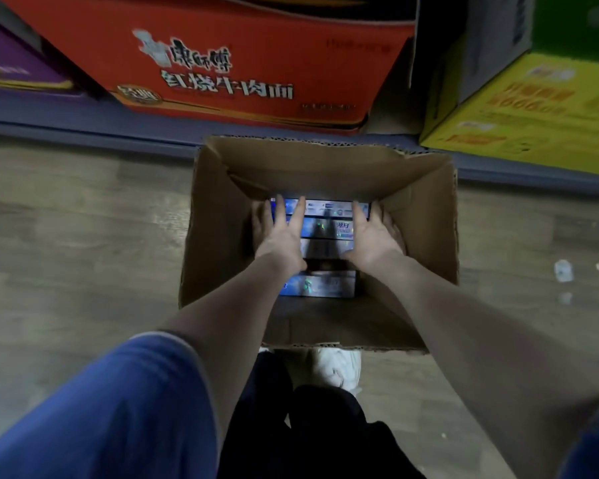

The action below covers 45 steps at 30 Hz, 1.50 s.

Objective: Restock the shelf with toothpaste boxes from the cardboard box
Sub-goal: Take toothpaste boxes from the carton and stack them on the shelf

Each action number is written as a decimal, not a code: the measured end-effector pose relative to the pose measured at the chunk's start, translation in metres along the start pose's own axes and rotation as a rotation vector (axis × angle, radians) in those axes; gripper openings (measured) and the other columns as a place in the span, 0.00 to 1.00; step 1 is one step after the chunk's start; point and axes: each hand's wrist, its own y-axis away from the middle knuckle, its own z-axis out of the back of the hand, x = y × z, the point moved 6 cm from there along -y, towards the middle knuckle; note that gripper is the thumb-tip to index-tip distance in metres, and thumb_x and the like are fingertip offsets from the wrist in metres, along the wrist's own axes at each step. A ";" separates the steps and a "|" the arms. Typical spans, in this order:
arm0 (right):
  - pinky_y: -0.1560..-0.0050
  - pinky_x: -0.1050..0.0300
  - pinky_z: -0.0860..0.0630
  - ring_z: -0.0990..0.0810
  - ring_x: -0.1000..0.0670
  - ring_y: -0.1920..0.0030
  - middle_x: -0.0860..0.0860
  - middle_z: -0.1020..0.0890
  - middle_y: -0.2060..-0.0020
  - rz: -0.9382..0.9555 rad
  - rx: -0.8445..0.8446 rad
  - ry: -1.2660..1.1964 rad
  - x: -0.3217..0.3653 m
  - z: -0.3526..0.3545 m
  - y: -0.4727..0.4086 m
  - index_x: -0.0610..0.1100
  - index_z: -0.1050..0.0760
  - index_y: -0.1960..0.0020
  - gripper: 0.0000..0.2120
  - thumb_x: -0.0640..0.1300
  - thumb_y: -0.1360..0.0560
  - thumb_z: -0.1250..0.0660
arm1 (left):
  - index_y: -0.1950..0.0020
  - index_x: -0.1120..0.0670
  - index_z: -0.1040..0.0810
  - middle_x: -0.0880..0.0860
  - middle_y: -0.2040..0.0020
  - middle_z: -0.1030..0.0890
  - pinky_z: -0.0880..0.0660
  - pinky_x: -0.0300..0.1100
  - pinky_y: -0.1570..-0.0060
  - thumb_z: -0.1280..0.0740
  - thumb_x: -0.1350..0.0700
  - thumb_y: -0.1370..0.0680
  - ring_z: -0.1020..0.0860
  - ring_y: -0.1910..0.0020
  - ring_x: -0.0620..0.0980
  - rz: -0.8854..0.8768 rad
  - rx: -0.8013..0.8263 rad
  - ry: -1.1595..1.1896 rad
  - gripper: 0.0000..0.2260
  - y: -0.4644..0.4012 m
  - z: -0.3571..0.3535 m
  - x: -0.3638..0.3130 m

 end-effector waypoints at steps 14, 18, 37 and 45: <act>0.33 0.51 0.39 0.41 0.37 0.29 0.36 0.46 0.27 -0.099 -0.027 0.135 0.000 -0.050 -0.068 0.43 0.54 0.25 0.31 0.40 0.22 0.43 | 0.23 0.48 0.51 0.55 0.26 0.43 0.45 0.50 0.29 0.26 0.42 0.34 0.43 0.29 0.59 -0.084 -0.181 -0.121 0.48 -0.057 -0.039 0.014; 0.37 0.49 0.33 0.34 0.36 0.33 0.31 0.48 0.28 -0.115 0.037 0.125 -0.003 -0.065 -0.073 0.41 0.58 0.25 0.33 0.37 0.23 0.43 | 0.23 0.53 0.50 0.55 0.25 0.46 0.41 0.47 0.30 0.23 0.53 0.34 0.43 0.28 0.58 0.022 -0.079 0.186 0.48 -0.066 -0.057 0.030; 0.45 0.52 0.27 0.26 0.38 0.39 0.40 0.29 0.36 -0.674 0.081 -0.904 -0.028 -0.117 -0.061 0.42 0.43 0.31 0.28 0.35 0.28 0.36 | 0.48 0.59 0.25 0.55 0.61 0.24 0.30 0.36 0.69 0.29 0.63 0.31 0.28 0.66 0.48 0.468 0.047 1.274 0.13 -0.069 -0.093 0.044; 0.40 0.51 0.29 0.28 0.39 0.36 0.40 0.31 0.33 -0.757 0.101 -0.909 -0.021 -0.104 -0.054 0.39 0.42 0.32 0.27 0.38 0.27 0.35 | 0.29 0.59 0.35 0.58 0.32 0.29 0.28 0.49 0.40 0.43 0.45 0.20 0.28 0.35 0.58 0.734 -0.015 1.456 0.24 -0.066 -0.091 0.048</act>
